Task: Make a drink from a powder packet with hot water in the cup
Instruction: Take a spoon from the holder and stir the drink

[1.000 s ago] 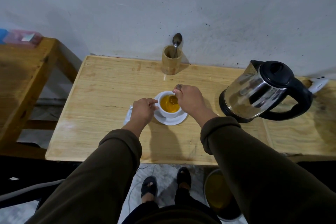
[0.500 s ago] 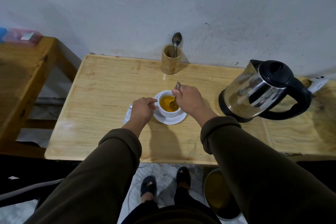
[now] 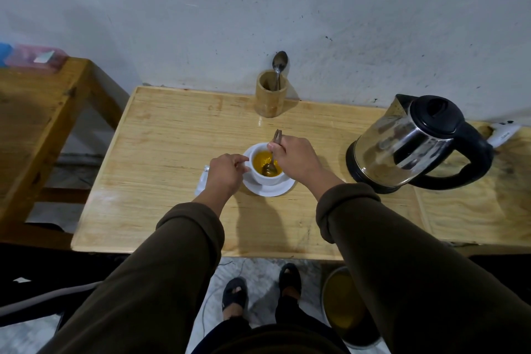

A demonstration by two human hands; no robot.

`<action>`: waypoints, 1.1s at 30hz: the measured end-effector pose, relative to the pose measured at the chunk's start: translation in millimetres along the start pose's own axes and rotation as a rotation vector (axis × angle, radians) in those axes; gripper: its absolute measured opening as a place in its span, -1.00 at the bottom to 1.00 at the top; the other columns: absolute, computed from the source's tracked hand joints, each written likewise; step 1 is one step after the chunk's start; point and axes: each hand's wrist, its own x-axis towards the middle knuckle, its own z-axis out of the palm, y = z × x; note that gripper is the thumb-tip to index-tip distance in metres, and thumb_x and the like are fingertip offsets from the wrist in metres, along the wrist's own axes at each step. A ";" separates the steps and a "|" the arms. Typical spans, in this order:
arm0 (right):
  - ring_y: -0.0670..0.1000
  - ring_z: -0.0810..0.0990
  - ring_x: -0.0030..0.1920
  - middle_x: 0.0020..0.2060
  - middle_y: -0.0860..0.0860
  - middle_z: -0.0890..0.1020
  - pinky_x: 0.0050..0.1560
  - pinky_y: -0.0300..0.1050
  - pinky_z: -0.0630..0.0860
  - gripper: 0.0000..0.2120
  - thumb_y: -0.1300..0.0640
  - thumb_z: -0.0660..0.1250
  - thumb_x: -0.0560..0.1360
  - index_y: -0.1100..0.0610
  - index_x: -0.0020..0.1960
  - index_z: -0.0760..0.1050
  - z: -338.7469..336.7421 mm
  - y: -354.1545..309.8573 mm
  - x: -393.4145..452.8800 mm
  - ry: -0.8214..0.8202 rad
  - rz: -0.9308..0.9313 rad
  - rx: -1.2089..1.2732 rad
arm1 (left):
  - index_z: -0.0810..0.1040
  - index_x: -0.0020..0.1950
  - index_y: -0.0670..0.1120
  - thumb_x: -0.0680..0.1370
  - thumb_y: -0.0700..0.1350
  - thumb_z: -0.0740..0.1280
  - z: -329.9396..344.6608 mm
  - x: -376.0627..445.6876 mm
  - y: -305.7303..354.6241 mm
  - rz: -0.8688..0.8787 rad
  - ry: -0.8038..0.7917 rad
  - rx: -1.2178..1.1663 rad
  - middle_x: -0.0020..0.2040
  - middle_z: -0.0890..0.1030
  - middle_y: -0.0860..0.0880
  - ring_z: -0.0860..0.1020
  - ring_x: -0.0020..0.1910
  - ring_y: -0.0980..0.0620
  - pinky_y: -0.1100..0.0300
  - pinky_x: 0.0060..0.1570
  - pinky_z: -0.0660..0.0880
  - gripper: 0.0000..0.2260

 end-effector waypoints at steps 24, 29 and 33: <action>0.05 0.48 -0.14 -0.18 0.07 0.55 -0.16 -0.09 0.35 -0.70 -0.01 0.12 0.60 0.19 0.01 0.52 -3.0 4.6 -6.0 0.068 0.034 -0.061 | 0.57 0.25 -0.10 0.58 -0.12 0.28 -0.2 -2.4 -0.4 0.028 0.013 0.029 0.23 0.60 -0.14 0.52 0.25 -0.08 0.20 0.23 0.38 -0.73; 0.09 0.56 -0.03 -0.05 0.08 0.66 -0.11 -0.06 0.45 -0.72 0.02 0.12 0.59 0.08 0.07 0.58 -1.1 7.3 -5.2 0.142 -0.023 -0.109 | 0.57 0.25 -0.10 0.58 -0.12 0.28 0.0 -3.0 0.1 0.024 0.017 0.026 0.23 0.61 -0.15 0.52 0.25 -0.09 0.19 0.21 0.39 -0.73; 0.07 0.59 0.01 0.00 0.04 0.69 -0.04 -0.06 0.50 -0.72 -0.01 0.14 0.58 0.03 0.09 0.59 1.1 11.0 -6.5 0.079 -0.039 -0.037 | 0.57 0.26 -0.09 0.58 -0.12 0.27 0.3 -2.7 0.6 0.019 0.013 0.032 0.24 0.60 -0.14 0.51 0.26 -0.09 0.19 0.22 0.38 -0.73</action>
